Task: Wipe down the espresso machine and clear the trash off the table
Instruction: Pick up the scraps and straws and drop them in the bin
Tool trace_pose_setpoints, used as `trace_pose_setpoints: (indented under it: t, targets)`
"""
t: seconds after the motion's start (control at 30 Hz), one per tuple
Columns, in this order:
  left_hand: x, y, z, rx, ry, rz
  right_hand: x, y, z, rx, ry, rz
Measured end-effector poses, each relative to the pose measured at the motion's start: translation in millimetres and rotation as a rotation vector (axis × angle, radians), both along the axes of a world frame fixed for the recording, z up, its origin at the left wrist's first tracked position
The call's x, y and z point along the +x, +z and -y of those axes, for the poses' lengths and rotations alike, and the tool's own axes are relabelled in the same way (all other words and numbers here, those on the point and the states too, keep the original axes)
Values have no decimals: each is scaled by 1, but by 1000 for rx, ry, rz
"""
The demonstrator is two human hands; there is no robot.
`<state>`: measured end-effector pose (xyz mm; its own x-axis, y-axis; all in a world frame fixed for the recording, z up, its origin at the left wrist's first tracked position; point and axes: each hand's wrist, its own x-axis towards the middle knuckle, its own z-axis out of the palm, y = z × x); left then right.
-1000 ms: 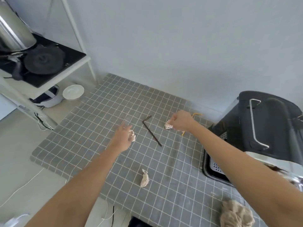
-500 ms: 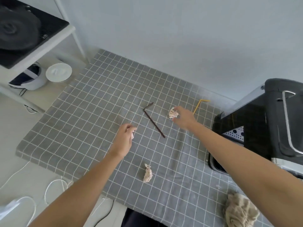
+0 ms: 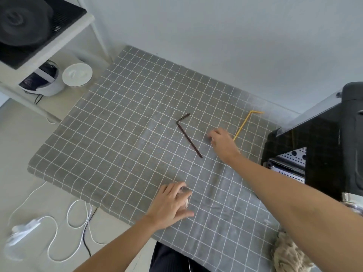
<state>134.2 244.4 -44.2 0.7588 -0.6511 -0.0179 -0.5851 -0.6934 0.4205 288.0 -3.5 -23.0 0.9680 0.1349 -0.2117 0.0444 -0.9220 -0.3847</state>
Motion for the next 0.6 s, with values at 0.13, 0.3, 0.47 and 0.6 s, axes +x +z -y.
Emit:
trace_pose_setpoints:
  t: [0.13, 0.3, 0.47, 0.6]
  targets:
    - [-8, -14, -3, -64, -2, 52, -12, 8, 15, 164, -285, 105]
    - [19, -6, 3, -223, 112, 25, -4, 6, 34, 79, -712, -50]
    - [110, 24, 35, -303, 532, -68, 9, -5, 40, -27, -803, -182]
    - [169, 25, 70, -59, 744, -406, 18, -2, 41, -30, -827, -243]
